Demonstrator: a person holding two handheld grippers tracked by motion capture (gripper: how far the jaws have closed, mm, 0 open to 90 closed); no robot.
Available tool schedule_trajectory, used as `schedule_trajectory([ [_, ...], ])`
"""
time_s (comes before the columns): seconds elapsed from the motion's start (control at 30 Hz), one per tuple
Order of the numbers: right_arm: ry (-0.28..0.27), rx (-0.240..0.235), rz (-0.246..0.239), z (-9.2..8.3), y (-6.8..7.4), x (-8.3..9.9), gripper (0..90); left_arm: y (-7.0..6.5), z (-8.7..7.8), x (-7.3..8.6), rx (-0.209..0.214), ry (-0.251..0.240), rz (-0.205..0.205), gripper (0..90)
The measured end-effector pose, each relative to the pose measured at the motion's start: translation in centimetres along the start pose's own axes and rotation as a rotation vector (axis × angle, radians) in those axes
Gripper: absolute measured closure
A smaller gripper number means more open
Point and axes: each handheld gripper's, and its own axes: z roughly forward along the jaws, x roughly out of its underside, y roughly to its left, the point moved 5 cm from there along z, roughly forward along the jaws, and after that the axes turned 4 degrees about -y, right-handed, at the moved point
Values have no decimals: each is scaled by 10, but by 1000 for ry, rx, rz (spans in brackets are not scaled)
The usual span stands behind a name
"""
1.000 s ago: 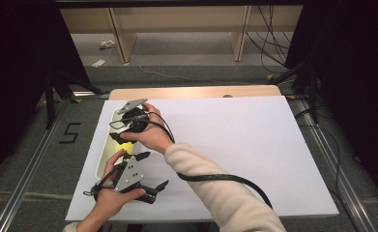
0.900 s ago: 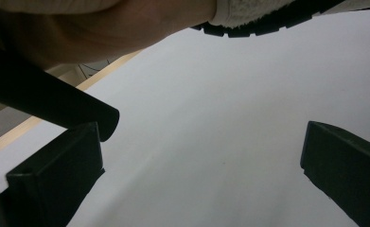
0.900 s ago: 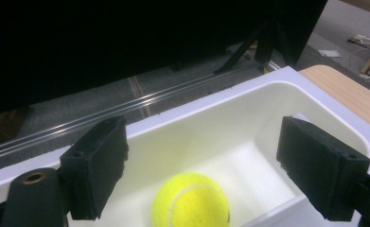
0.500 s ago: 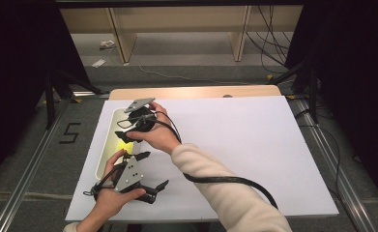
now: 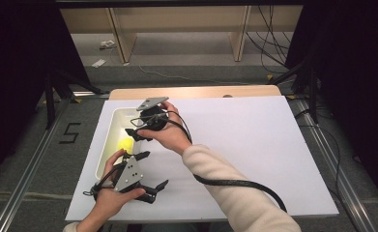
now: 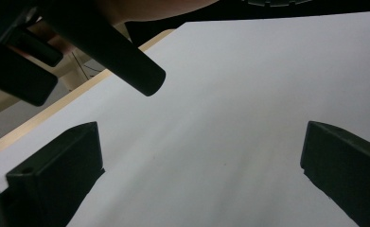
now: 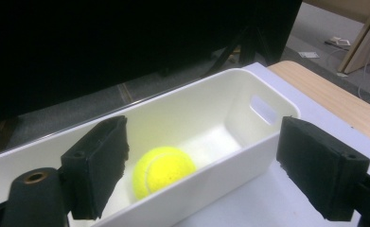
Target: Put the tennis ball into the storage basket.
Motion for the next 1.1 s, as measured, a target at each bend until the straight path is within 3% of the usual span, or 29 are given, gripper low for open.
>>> schedule_trajectory([
  [1.1,-13,57,32,-45,-23,26,183,1,-1,-1,-6,-4,-2,0],
])
